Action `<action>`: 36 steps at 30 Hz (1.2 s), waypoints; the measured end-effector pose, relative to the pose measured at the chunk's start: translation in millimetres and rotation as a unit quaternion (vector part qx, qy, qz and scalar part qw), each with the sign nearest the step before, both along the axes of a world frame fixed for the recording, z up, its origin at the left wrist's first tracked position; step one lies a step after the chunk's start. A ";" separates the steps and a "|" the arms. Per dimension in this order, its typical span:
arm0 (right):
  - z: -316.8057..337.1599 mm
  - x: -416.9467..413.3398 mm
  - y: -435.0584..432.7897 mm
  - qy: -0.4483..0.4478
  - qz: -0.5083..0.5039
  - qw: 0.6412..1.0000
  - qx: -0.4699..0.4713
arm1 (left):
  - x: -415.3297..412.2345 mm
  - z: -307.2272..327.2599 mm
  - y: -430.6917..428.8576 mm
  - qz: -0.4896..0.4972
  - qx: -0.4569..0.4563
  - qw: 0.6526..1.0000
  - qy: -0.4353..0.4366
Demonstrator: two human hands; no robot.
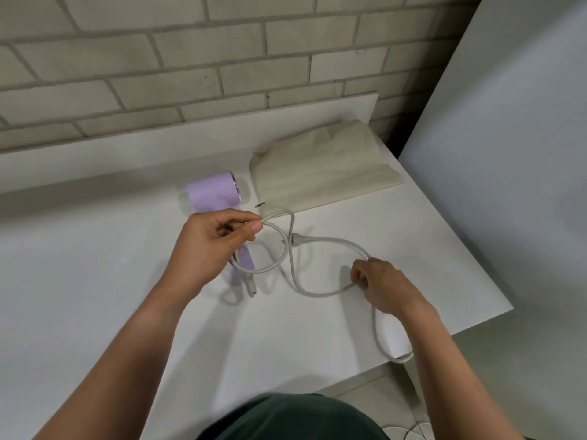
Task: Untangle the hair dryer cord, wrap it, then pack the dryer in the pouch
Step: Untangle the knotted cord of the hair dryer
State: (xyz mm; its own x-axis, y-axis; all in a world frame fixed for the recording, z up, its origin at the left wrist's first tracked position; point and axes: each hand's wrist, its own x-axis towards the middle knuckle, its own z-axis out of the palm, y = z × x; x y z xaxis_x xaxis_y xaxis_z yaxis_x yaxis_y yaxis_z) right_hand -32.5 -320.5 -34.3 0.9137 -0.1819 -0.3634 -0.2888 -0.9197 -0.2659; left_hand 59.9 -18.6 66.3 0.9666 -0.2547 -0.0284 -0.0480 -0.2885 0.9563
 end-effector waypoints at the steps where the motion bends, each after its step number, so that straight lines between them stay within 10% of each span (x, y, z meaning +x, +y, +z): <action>1: -3.6 3.8 -0.7 -0.022 0.007 1.000 -0.001 | 0.1 0.0 1.5 0.000 0.001 1.000 0.009; 10: -7.4 29.5 4.0 -0.176 0.037 0.984 -0.011 | -8.1 -1.4 2.5 -0.042 0.007 0.997 0.059; 15: 50.6 26.0 47.1 -0.357 0.044 0.918 0.167 | -9.7 3.8 4.1 -0.073 0.025 0.995 0.055; 36: 91.7 30.4 73.0 -0.221 0.089 0.930 0.281 | -8.7 6.5 -3.6 -0.104 -0.048 0.973 0.203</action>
